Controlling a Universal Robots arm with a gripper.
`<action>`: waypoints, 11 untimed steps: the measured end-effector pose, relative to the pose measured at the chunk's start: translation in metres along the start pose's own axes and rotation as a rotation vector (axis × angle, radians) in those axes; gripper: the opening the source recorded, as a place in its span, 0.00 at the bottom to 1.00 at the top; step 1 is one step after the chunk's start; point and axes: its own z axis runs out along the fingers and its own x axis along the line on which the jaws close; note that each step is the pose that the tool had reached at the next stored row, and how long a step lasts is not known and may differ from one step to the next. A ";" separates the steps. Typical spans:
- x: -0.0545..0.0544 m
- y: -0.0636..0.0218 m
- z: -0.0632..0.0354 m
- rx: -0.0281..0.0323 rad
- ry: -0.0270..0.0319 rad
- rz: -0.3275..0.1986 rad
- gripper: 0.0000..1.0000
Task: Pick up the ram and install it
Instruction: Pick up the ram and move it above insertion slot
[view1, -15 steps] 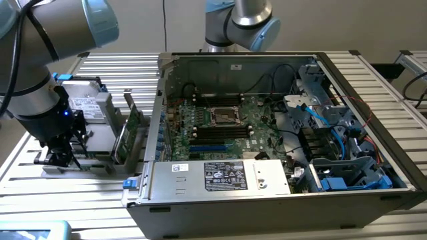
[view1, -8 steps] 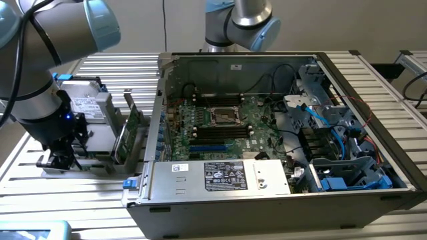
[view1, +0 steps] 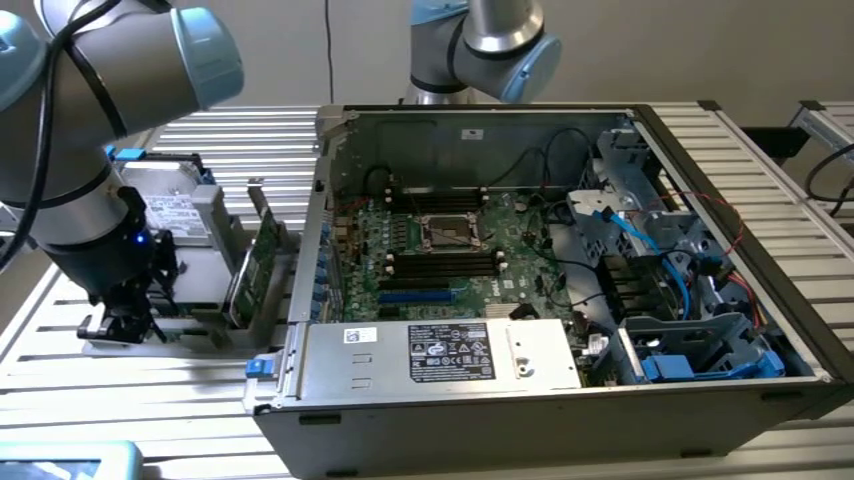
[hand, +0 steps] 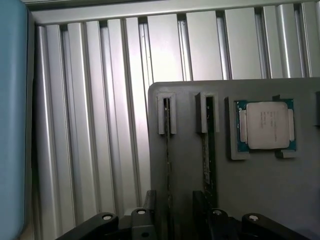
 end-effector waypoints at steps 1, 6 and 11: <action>0.000 0.0000 0.0006 0.0000 0.0001 0.000 0.42; 0.000 -0.0003 0.0041 0.0004 0.0000 0.000 0.42; 0.000 -0.0005 0.0097 0.0007 0.0000 0.000 0.42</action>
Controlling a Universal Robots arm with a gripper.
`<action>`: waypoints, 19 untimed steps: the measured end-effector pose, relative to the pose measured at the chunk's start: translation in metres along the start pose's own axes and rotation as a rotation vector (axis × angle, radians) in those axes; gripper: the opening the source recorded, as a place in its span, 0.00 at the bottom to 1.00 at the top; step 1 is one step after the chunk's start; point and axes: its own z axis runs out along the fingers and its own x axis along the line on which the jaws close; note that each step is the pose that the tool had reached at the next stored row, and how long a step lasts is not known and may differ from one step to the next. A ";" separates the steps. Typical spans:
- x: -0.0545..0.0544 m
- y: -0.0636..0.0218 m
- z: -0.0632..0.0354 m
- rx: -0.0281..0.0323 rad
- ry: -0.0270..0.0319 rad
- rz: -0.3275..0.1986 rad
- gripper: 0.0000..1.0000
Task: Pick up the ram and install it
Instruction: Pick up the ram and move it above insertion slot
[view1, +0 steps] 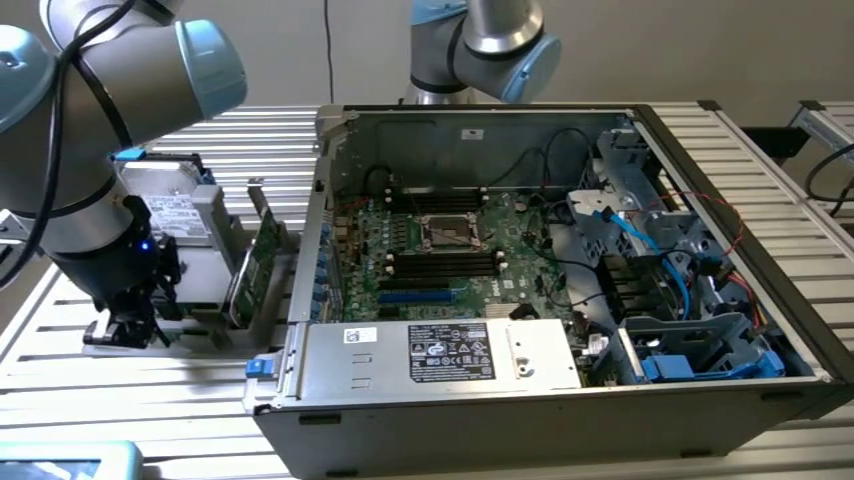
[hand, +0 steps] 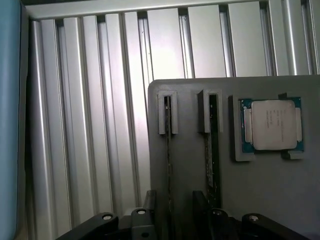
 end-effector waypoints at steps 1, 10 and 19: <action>0.000 0.0000 0.0010 -0.0001 0.0002 0.000 0.42; 0.000 0.0005 -0.0104 0.0012 0.0109 0.000 0.13; 0.000 0.0064 -0.0343 0.0157 0.0109 -0.002 0.13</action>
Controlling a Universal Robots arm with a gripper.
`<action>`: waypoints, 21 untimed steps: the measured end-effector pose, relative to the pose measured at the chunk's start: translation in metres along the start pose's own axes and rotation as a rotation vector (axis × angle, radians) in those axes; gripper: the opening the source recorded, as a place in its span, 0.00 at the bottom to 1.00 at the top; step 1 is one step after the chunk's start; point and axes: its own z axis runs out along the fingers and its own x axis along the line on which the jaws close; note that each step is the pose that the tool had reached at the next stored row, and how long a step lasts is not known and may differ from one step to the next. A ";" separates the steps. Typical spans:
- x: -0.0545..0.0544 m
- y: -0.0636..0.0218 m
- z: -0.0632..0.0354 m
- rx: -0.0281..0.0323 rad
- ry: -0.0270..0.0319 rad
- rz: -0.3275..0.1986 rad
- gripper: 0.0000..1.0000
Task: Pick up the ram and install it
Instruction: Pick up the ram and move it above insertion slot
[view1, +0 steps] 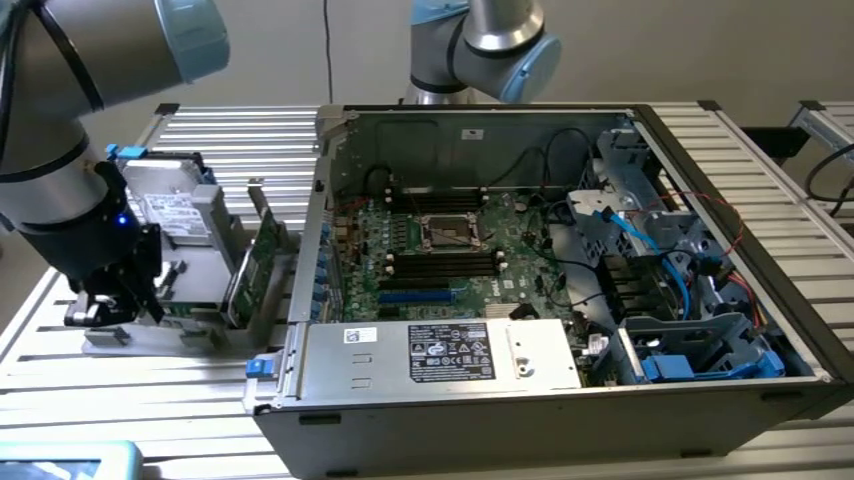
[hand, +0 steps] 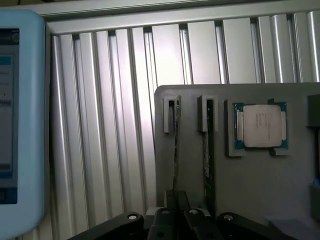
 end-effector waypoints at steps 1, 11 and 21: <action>0.000 0.0010 -0.0025 0.0025 -0.0002 -0.001 0.13; 0.000 0.0048 -0.0420 0.0101 -0.0007 -0.005 0.13; 0.001 -0.0032 -0.0761 0.0094 -0.0063 -0.005 0.13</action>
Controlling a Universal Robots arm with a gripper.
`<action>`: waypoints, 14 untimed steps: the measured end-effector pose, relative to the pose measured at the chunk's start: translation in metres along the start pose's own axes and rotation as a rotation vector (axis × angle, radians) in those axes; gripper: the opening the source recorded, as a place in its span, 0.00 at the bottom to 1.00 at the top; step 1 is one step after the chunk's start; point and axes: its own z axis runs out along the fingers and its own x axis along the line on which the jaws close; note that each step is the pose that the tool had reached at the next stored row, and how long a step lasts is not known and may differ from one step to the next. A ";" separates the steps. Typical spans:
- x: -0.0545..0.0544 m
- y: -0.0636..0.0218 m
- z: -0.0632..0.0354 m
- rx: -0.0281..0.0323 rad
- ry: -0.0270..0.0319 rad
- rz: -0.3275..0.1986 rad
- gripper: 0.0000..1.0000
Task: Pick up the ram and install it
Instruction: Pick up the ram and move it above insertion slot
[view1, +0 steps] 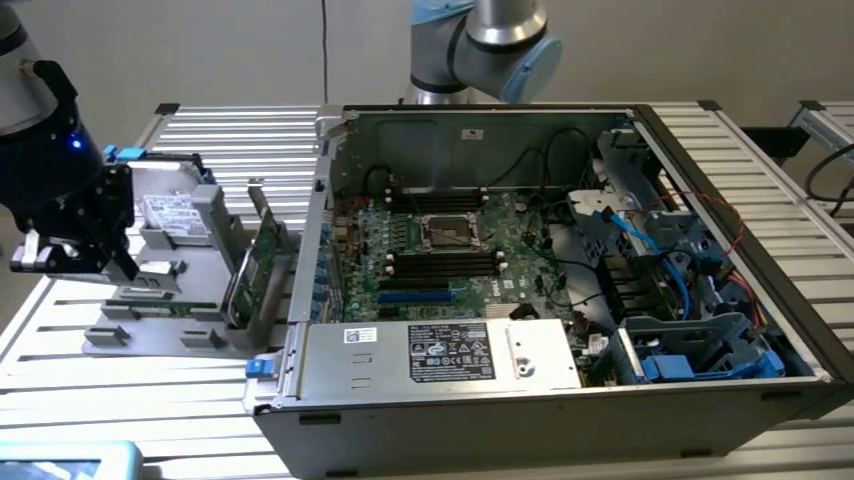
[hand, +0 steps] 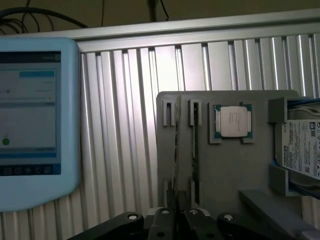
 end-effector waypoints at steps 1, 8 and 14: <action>0.000 -0.0015 -0.0013 -0.0002 -0.0029 0.000 0.13; 0.000 -0.0119 -0.0197 -0.0012 -0.0146 -0.001 0.13; -0.001 -0.0222 -0.0434 -0.0013 -0.0151 -0.001 0.13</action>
